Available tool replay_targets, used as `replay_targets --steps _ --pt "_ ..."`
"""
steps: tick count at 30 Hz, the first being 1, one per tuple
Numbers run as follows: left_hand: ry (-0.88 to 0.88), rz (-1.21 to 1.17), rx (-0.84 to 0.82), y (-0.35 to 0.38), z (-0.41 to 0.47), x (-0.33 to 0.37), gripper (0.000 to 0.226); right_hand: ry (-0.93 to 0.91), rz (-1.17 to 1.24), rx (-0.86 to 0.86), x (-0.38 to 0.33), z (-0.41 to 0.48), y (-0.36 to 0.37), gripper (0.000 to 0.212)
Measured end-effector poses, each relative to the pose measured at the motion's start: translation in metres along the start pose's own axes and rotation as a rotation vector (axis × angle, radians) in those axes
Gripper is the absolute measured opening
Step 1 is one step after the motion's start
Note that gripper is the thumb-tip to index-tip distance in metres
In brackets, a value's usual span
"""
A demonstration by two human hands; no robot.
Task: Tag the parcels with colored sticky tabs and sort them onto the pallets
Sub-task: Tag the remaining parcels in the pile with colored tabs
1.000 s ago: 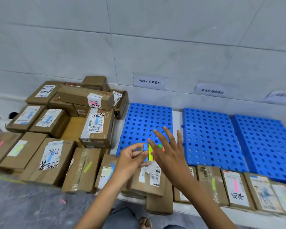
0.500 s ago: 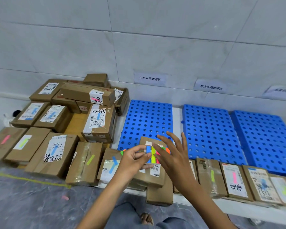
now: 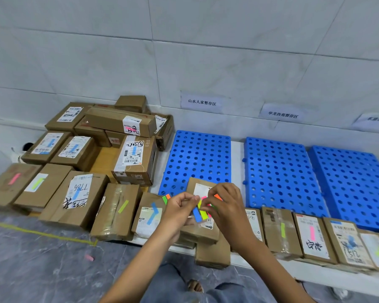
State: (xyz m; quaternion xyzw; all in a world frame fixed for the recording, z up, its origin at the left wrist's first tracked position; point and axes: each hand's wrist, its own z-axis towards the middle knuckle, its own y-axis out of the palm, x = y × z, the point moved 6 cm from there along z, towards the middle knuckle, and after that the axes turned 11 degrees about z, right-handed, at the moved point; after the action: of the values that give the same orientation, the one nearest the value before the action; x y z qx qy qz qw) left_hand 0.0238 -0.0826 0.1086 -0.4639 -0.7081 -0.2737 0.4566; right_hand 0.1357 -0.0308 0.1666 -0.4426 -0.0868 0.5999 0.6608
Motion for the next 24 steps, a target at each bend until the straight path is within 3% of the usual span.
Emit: replay_targets --steps 2,6,8,12,14,17,19,22,24 --pt "0.002 -0.041 0.106 -0.013 0.012 -0.008 0.012 0.093 0.088 -0.088 0.008 -0.005 0.006 0.014" --pt "0.008 -0.113 0.367 -0.059 0.042 -0.03 0.017 0.52 0.39 -0.192 0.048 -0.013 0.014 0.008" --pt "-0.007 -0.149 0.419 -0.07 0.055 -0.043 0.018 0.585 0.29 -0.264 0.069 -0.013 0.029 0.012" --pt "-0.157 -0.183 0.334 -0.051 0.071 -0.073 0.019 0.594 0.123 -0.352 0.088 -0.019 0.075 0.006" --pt "-0.2 -0.228 0.308 -0.04 0.071 -0.082 0.021 0.62 0.087 -0.316 0.088 -0.023 0.085 0.021" --pt "-0.191 -0.261 0.295 -0.031 0.068 -0.086 0.024 0.818 0.176 -0.213 0.1 -0.037 0.087 0.079" --pt "-0.188 -0.277 0.299 -0.03 0.066 -0.087 0.024 0.962 0.278 -0.254 0.1 -0.051 0.091 0.108" --pt "-0.216 -0.302 0.281 -0.028 0.061 -0.087 0.022 1.208 0.733 -0.205 0.086 -0.068 0.096 0.113" --pt "-0.192 -0.334 0.262 -0.03 0.058 -0.079 0.02 1.206 0.871 -0.141 0.079 -0.06 0.089 0.105"
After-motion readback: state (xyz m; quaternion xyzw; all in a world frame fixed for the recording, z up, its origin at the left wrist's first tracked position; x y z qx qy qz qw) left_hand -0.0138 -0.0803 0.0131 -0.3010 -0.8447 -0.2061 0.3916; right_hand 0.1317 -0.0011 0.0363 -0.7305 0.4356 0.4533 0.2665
